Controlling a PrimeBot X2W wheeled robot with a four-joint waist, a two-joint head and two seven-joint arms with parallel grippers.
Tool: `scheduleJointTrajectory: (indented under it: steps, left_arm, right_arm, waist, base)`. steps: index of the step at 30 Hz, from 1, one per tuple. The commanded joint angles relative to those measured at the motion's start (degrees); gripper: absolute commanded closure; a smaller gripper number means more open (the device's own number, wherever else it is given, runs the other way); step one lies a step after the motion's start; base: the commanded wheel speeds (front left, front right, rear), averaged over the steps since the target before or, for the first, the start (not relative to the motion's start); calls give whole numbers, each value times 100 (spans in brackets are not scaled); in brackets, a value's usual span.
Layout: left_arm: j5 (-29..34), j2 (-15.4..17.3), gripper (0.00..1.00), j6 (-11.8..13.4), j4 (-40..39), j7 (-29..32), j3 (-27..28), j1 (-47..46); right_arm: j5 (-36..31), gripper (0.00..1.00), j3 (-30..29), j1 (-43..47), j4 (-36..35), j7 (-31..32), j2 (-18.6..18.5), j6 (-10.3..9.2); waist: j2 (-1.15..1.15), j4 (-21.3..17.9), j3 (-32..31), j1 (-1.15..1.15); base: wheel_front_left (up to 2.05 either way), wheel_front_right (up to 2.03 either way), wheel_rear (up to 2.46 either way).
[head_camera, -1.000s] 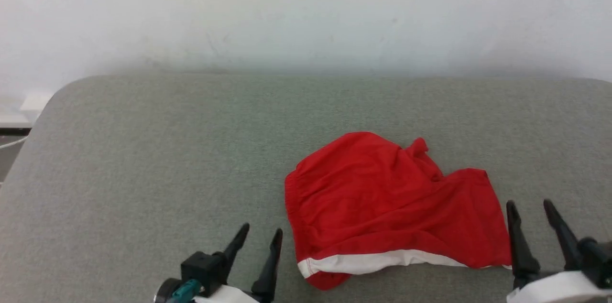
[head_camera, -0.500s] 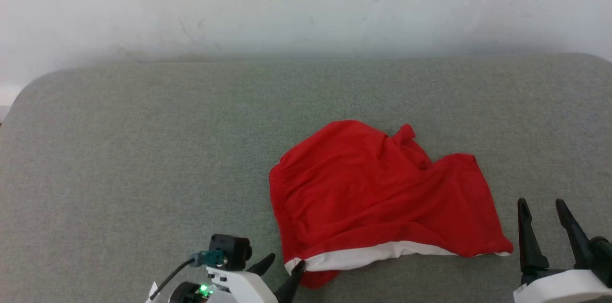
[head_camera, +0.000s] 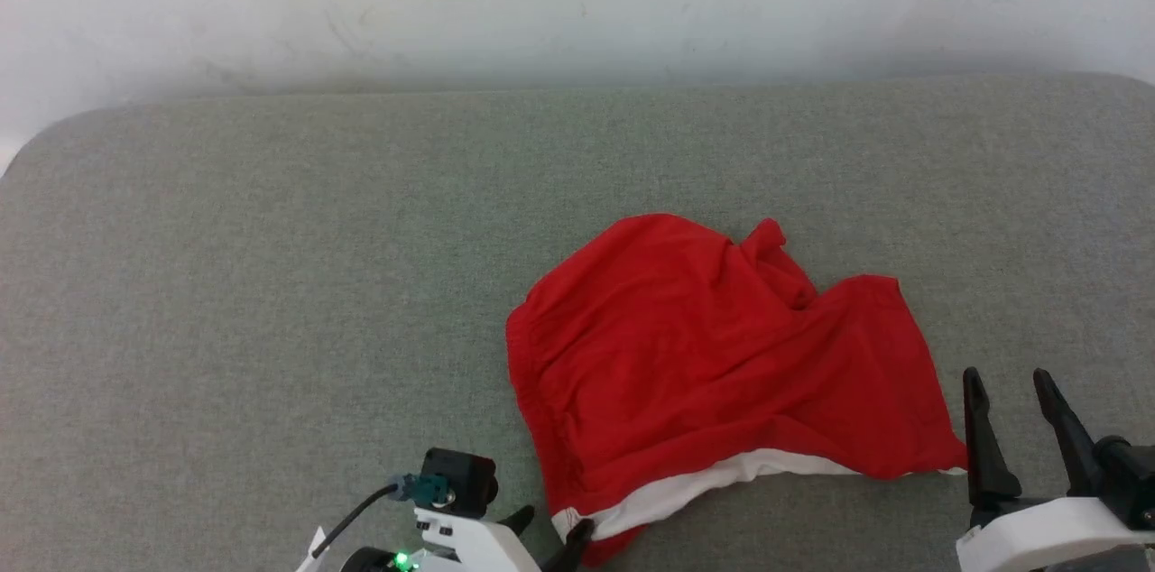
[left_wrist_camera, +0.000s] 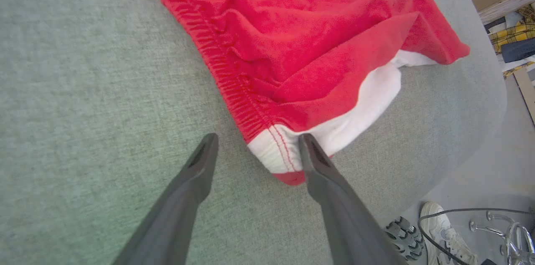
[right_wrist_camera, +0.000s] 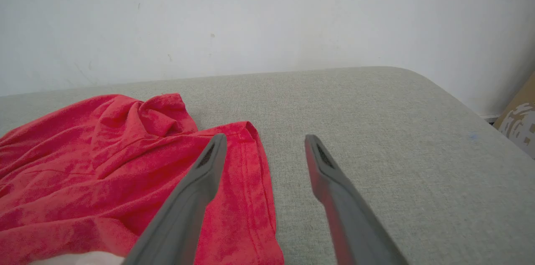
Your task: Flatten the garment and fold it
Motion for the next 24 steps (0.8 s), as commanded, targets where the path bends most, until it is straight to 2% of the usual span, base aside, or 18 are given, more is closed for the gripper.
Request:
scheduleJointTrajectory:
  steps: [1,8,9,10,11,16,21,24]
  left_arm:
    - [3,-6,0,37,29,24,-10,60]
    - [2,-4,0,15,313,139,-144,-16]
    - [-5,-4,25,-5,365,151,-173,-31]
    - [-25,-8,70,-33,412,149,-202,-46]
    - [-53,-16,100,-64,448,123,-222,-63]
    - [-115,-32,100,-134,599,-86,-247,-132]
    - [14,20,100,-58,533,-641,-81,-214]
    - [98,50,100,-38,368,-983,-14,-254]
  right_arm:
    - [-34,0,13,-87,13,-45,22,-12]
    - [-23,0,87,-162,48,-53,33,-12]
    - [-24,0,100,-172,52,-55,34,-12]
    - [-27,0,109,-181,55,-57,35,-12]
    - [-29,0,113,-188,56,-59,35,-12]
    - [-27,0,104,-212,44,-61,34,-12]
    - [71,0,256,-156,-3,45,-73,-12]
    - [456,0,503,9,12,608,-187,-12]
  waist:
    - [0,1,4,0]
    - [0,8,59,0]
    - [0,9,70,0]
    - [0,10,77,0]
    - [0,14,83,0]
    - [0,38,84,0]
    - [0,108,-48,0]
    - [0,171,-171,0]
  base:
    - [0,0,0]
    - [0,0,0]
    - [0,0,0]
    - [0,0,0]
    - [0,0,0]
    - [0,0,0]
    - [0,0,0]
    - [0,0,0]
